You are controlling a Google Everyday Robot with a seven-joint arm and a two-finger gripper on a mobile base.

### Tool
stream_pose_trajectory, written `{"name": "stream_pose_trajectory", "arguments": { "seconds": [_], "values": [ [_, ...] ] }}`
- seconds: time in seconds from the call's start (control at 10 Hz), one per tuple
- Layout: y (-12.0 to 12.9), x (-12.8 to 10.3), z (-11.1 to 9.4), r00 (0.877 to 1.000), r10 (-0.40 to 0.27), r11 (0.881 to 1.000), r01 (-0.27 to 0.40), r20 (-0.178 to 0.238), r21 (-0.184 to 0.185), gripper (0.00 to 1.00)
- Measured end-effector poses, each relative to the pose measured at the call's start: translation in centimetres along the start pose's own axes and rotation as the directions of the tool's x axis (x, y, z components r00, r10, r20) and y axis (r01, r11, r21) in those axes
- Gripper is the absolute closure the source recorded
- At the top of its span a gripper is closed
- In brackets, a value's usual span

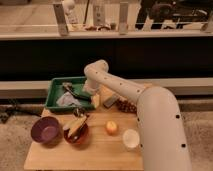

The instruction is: Place brush in table surface

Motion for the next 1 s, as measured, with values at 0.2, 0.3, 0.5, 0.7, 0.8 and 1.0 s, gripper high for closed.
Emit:
{"name": "stream_pose_trajectory", "arguments": {
  "seconds": [0.2, 0.3, 0.5, 0.7, 0.8, 1.0],
  "values": [
    [-0.3, -0.2, 0.3, 1.000, -0.002, 1.000, 0.002, 0.002, -0.008, 0.20],
    [-0.3, -0.2, 0.5, 1.000, 0.000, 1.000, 0.000, 0.004, -0.010, 0.20],
    [-0.4, -0.1, 0.8, 1.000, 0.009, 1.000, -0.009, 0.008, -0.013, 0.20],
    [-0.5, -0.1, 1.0, 1.000, 0.011, 1.000, -0.010, 0.007, -0.018, 0.20],
    [-0.6, -0.1, 1.1, 1.000, 0.010, 1.000, -0.010, 0.007, -0.020, 0.20],
    [-0.8, -0.1, 1.4, 1.000, 0.017, 1.000, -0.017, 0.012, -0.020, 0.20]
  ]
}}
